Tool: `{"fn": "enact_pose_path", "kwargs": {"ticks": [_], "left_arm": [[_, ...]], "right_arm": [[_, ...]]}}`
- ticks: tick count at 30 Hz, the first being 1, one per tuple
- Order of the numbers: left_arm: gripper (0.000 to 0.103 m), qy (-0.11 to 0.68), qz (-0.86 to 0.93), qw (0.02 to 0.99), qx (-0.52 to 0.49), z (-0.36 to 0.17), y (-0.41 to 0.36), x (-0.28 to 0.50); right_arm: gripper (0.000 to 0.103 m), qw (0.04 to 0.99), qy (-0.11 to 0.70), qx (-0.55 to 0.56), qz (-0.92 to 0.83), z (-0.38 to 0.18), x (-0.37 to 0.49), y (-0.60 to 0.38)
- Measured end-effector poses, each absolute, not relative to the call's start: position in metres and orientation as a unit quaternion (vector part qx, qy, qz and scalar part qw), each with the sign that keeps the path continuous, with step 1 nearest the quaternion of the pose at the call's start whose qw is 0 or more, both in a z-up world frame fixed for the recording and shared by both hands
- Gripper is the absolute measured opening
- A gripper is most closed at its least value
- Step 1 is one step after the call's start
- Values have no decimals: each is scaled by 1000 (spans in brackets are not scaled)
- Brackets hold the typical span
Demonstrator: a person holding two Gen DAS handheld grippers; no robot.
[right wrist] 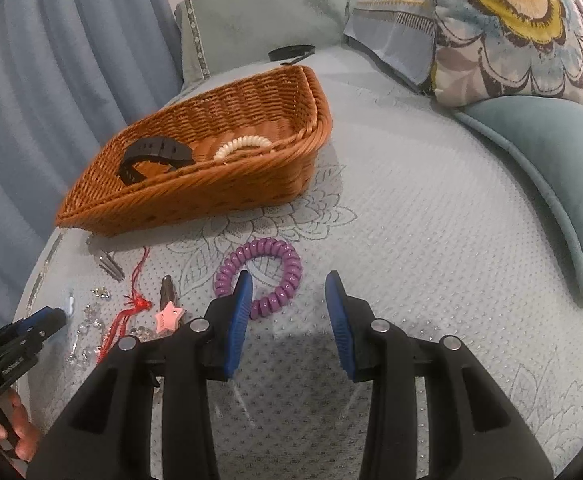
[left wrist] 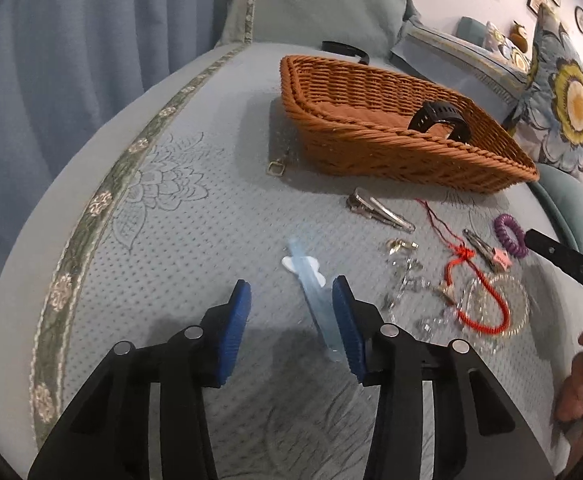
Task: Organize jewelry
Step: 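Grasp the clear hair clip with left tool while right tool grasps purple coil hair tie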
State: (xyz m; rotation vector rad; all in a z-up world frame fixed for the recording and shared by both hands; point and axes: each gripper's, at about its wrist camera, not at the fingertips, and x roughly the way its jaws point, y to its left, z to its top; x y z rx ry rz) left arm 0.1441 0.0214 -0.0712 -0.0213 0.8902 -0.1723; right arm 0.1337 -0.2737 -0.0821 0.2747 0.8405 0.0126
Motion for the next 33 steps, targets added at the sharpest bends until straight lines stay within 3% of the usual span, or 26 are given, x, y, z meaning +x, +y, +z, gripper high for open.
{"fn": "enact_pose_path", "kwargs": {"ticks": [6,12,19,22,23,24,27,33], "left_arm": [[41,434,-111,894,-11,-69,33,136],[51,434,-145,888,-43,-66,39,125],[49,443,-130,887,-32,-72,32,128],[49,444,-106,890,17,-76,18,127],[47,443,-99,891,25,-76,15,127],[38,440,-89,893,34,-76,14,126],[10,435,-75,896,38,-76,20,127],[10,419,-94,903,3,-67,32,127]], "right_arm": [[35,901,409,145,3,-83,137,-280],[35,895,415,162,-3,-83,153,-284],[34,895,433,104,-19,-86,166,-264],[19,896,437,79,-26,-87,167,-256],[16,897,436,72,-27,-87,166,-254],[10,897,435,68,-25,-86,166,-252],[10,900,432,58,-15,-85,162,-248],[9,913,403,60,13,-74,143,-246]]}}
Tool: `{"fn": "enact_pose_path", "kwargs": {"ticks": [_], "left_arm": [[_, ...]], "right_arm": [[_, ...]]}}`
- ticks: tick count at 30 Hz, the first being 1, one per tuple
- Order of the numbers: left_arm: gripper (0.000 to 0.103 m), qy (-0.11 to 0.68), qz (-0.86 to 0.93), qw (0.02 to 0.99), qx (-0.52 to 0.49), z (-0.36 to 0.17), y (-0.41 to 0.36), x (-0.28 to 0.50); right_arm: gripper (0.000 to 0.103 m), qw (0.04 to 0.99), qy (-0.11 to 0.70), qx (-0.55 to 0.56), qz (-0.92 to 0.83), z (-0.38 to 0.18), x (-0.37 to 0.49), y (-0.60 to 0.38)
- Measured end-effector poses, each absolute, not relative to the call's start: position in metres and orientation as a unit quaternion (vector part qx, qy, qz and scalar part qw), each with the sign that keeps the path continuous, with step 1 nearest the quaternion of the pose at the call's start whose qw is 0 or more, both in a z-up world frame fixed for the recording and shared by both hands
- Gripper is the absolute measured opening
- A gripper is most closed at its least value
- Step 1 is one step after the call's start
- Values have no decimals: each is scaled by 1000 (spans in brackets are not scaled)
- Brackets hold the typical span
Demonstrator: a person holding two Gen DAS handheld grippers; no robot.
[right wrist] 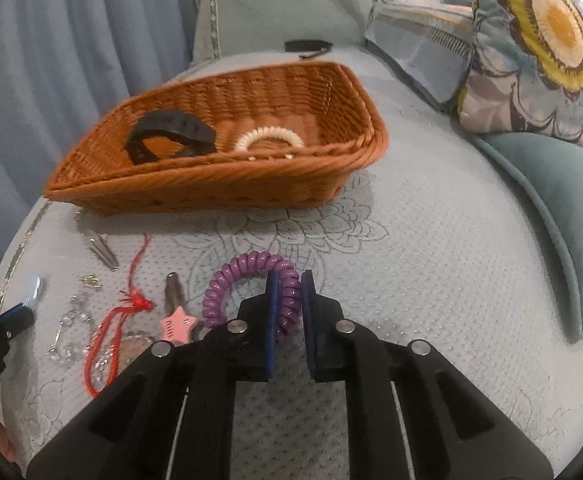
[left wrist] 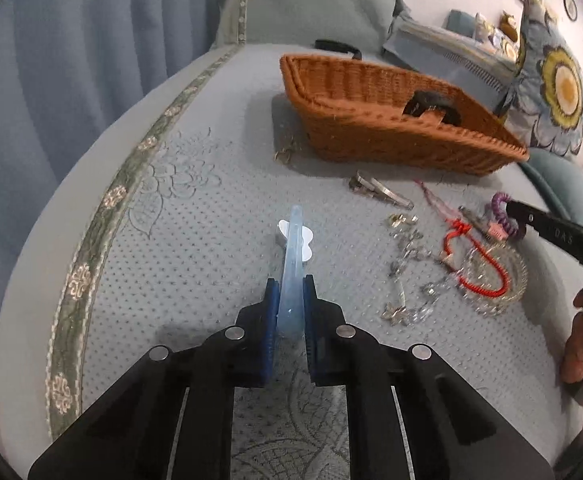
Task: Organize jewelry
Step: 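Grasp the clear hair clip with left tool while right tool grasps purple coil hair tie, then release the clear clip and purple hair tie into the basket with both tools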
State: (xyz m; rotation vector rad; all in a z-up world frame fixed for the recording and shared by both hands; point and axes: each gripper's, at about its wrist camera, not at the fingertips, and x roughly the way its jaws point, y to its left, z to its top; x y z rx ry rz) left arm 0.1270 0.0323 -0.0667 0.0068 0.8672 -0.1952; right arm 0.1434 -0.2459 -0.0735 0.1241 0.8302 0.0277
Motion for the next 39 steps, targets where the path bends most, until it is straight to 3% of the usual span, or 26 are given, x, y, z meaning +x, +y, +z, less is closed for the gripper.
{"fn": "enact_pose_path", "kwargs": {"ticks": [4,9,13,20,27,39], "left_arm": [[10,378,-117,918,-21,-44,31,118],[10,334,-147,929,-58,-18,28,115],[10,318,-164,933,-47,3,9,127],[10,306,-175,936,-10,29,-27,193],[10,328,-179,928,3,11,-55,265],[11,359,-182,915,6,-32,-69,291]], "right_arm": [[9,929,365,58,26,-56,122,-242],[9,962,261,69,40,-17,96,-242],[9,967,239,77,41,8,115,-242],[9,959,280,42,27,34,197,-232],[9,931,362,45,10,-8,271,-237],[10,918,397,14,7,-38,291,-234]]}}
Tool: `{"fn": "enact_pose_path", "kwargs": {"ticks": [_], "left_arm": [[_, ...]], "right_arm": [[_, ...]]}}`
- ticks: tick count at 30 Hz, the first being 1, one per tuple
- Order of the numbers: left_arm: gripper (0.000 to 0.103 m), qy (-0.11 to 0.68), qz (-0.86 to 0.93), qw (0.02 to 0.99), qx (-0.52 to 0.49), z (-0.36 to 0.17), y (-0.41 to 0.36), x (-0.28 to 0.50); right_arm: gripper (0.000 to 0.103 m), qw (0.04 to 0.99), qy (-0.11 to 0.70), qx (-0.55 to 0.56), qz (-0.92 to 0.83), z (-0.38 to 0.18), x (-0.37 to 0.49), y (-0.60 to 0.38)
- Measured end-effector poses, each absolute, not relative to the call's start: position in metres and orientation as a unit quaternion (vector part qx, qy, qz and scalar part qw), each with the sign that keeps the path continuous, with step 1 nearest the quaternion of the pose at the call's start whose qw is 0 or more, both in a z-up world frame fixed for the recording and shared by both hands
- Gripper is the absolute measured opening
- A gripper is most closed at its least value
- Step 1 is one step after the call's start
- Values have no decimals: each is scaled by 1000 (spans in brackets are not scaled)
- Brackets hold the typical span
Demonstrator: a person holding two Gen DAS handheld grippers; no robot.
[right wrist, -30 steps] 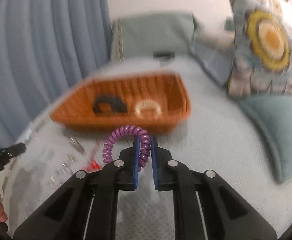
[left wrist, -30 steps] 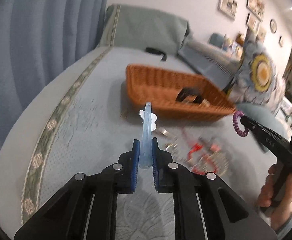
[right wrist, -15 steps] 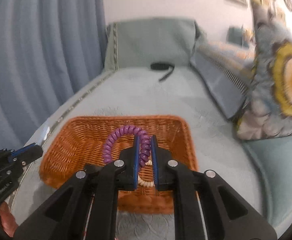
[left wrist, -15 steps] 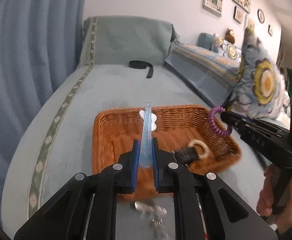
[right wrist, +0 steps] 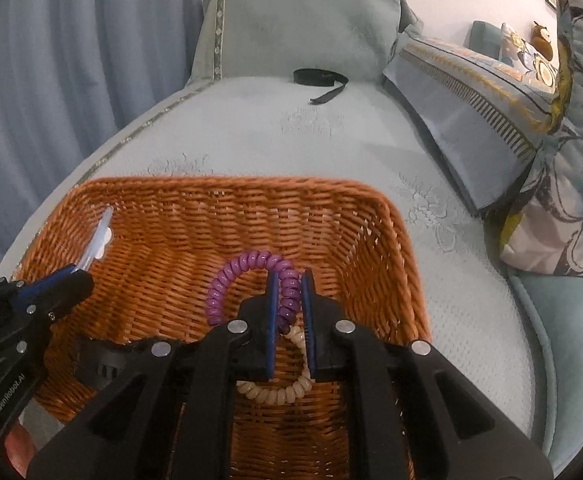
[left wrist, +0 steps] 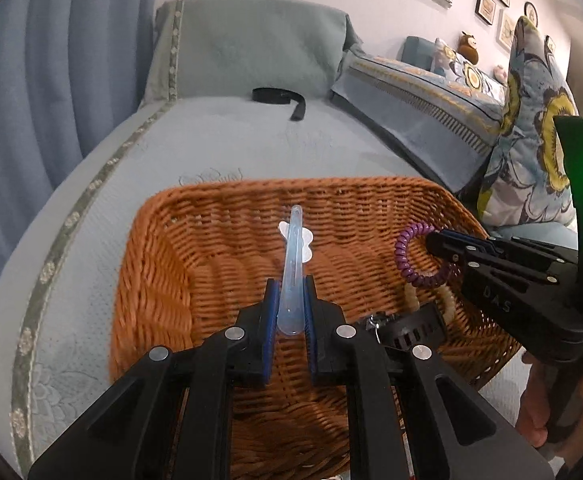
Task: Organize jewelry
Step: 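Release the clear clip and purple hair tie into the basket with both tools, then grasp the pink star keychain with the right tool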
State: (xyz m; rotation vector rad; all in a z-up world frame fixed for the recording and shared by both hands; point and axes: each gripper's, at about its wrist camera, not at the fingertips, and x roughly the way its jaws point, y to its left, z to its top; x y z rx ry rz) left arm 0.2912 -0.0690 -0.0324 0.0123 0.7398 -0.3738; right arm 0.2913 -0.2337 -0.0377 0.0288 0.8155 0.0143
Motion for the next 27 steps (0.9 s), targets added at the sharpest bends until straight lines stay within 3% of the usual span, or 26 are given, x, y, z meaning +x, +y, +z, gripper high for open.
{"fn": "enact_pose_path", "kwargs": {"ticks": [2,3,6,19,27], "left_arm": [[21,363,-183,914,-1,-32,-64,290],[28,359,-187,915,-9,-30,-60,286],[33,345,-200,917,-26,-19,-51,272],[36,278,-217,933,-68,42,-1,151],[36,294,-188,930,-113,14,26,105]], "right_arm": [[12,917,398,28,15,-38,291,-238],[17,917,396,40,21,-37,289,-241],[43,921,383,63,24,-30,279,-250],[43,945,305,96,71,24,148,-244],[43,939,313,125,71,-4,96,-237]]}}
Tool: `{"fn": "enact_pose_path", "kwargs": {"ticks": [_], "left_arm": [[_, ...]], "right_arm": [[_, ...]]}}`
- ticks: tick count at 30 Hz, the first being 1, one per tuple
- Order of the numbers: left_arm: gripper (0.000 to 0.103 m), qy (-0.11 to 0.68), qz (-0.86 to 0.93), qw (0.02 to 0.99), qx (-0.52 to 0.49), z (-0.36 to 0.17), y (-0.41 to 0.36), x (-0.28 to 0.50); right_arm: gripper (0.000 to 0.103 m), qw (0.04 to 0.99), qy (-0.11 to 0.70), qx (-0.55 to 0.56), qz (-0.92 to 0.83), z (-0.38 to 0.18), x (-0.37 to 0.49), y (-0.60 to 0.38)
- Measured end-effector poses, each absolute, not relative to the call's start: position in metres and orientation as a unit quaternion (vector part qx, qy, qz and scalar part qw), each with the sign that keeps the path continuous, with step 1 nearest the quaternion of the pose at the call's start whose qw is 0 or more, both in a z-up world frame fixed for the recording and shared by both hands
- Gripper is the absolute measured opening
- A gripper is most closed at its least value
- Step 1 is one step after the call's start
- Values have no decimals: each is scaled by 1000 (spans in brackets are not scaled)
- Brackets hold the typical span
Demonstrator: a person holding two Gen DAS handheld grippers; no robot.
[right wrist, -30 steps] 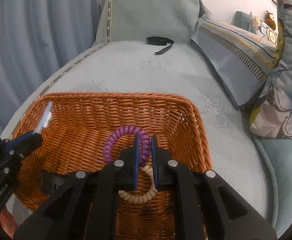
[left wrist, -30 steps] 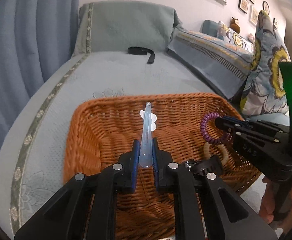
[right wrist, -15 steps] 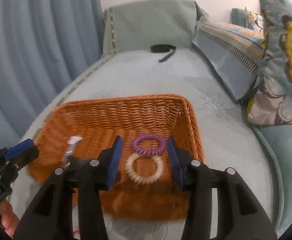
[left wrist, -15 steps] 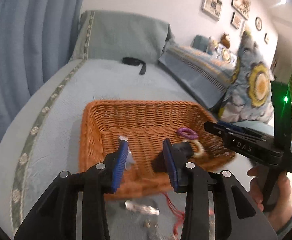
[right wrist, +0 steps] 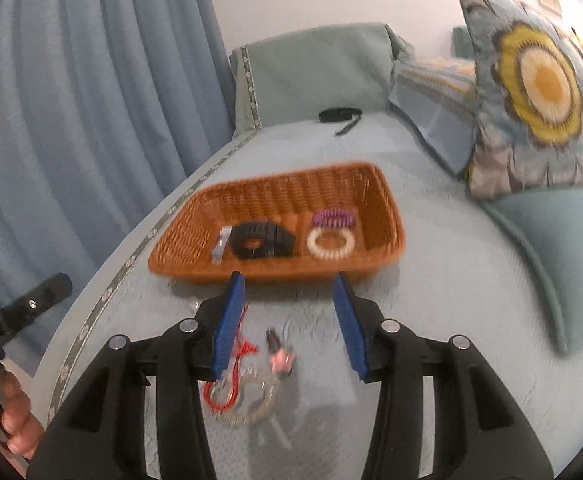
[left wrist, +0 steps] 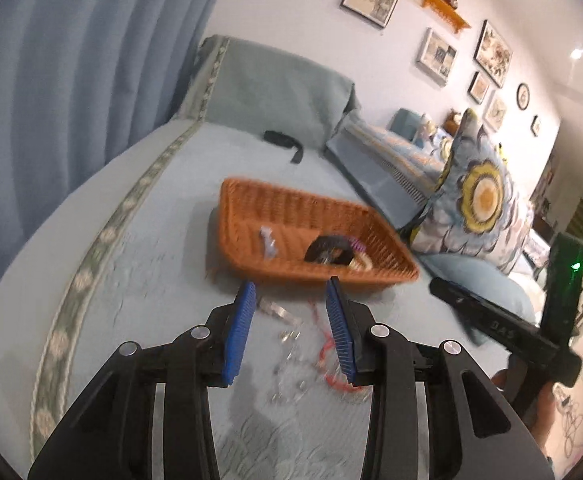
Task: Organize jewelry
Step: 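Grasp the pink star keychain with the right tool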
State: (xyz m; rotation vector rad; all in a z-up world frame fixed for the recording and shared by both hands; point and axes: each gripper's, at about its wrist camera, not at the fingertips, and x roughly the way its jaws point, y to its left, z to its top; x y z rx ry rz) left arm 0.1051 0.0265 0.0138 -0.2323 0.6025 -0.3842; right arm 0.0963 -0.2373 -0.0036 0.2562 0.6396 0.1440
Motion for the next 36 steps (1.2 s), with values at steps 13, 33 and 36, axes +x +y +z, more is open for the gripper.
{"fn": "enact_pose_path", "kwargs": {"ticks": [13,33,36], "left_arm": [[35,387,-199,898,-65,-52,12,126],[35,438,-194,878,-20,-76,-7,135],[35,439,-193,877,-23,-76,-6,136]], "right_arm": [[34,913,388,99,79,-63,112,-240],[34,898,423,32,114,-78,128,-200],[33,896,430,24,105,-81,131,-198]]}}
